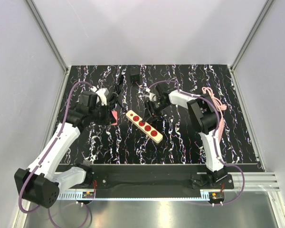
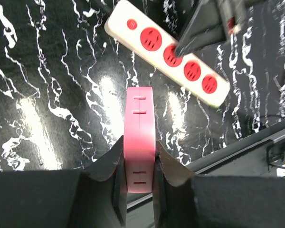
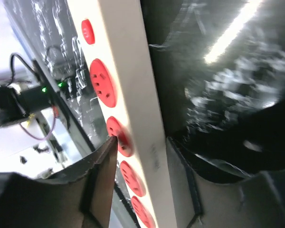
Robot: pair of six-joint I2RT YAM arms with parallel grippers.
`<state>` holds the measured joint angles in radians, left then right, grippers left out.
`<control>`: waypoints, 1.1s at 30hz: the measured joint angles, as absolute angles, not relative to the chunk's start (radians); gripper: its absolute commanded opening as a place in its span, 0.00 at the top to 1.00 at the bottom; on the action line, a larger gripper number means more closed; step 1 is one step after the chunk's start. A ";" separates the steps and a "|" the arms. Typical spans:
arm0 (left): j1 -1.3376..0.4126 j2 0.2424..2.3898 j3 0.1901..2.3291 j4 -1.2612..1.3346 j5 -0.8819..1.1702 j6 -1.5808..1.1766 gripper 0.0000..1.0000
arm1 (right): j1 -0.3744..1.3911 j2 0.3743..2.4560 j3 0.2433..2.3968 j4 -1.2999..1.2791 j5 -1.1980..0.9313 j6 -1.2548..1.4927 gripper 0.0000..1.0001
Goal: Insert the plug
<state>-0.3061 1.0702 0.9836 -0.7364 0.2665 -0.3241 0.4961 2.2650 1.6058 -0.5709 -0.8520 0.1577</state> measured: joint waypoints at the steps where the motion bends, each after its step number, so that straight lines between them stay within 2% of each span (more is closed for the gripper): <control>1: -0.312 1.077 0.986 -0.743 0.259 -0.323 1.00 | 0.487 2.265 1.606 -0.573 -0.840 0.161 0.46; 7: -0.322 1.151 1.026 -0.753 0.249 -0.312 1.00 | 0.469 2.259 1.610 -0.574 -0.805 0.175 0.46; 16: -0.367 1.279 1.151 -0.766 0.244 -0.279 1.00 | 0.439 2.202 1.610 -0.580 -0.683 0.183 0.51; 23: -0.471 1.477 1.369 -0.850 0.175 -0.156 1.00 | 0.416 1.984 1.544 -0.572 -0.501 0.250 0.54; 29: -0.566 1.521 1.422 -0.910 0.106 0.036 1.00 | 0.412 1.780 1.380 -0.529 -0.353 0.311 0.54; 33: -0.561 1.609 1.576 -0.958 0.014 -0.062 1.00 | 0.399 1.736 1.303 -0.521 -0.282 0.383 0.58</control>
<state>-0.5613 1.6089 1.5764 -0.9581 0.0139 -0.0624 0.3988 1.7359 1.3033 -0.5209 -0.2825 0.3832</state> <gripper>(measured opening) 0.226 0.445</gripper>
